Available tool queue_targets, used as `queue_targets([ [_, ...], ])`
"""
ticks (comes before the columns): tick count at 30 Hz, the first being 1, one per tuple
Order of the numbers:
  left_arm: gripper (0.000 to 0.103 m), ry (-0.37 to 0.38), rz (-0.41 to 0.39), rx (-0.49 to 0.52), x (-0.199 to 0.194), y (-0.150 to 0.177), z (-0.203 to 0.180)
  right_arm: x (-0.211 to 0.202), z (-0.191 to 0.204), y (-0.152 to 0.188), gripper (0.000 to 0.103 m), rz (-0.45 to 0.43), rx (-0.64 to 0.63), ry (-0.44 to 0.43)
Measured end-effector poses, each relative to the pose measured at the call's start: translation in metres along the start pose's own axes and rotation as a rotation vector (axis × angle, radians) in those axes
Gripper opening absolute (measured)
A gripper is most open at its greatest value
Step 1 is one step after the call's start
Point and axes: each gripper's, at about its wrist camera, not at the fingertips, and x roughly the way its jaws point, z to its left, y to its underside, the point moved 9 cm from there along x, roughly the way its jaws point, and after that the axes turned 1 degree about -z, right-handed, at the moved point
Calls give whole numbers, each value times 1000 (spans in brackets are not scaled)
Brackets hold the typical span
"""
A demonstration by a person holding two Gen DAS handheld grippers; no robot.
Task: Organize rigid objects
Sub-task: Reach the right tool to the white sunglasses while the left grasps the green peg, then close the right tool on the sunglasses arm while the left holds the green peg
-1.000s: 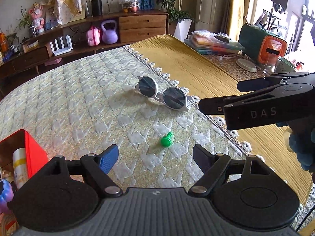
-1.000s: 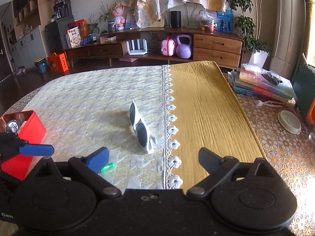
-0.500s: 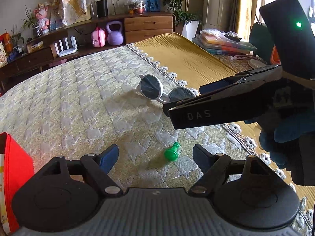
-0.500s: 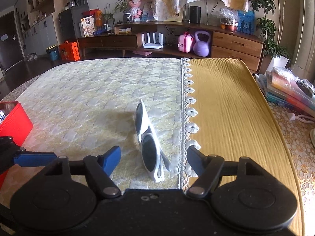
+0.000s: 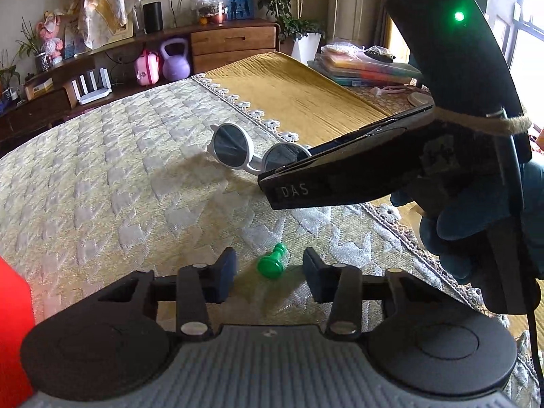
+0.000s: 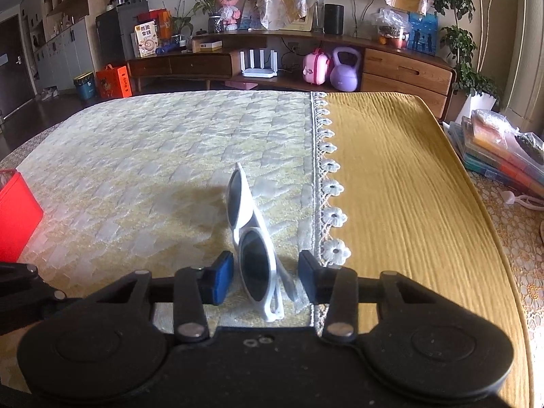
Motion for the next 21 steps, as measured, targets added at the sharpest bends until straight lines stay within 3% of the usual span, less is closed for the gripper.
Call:
queue_targets([
  [3, 30, -15, -2, 11, 0, -1, 0, -3, 1, 1, 23, 5, 19, 1],
  [8, 16, -26, 3, 19, 0, -1, 2, -8, 10, 2, 21, 13, 47, -11],
  [21, 15, -24, 54, -91, -35, 20, 28, -63, 32, 22, 20, -1, 161, -57],
])
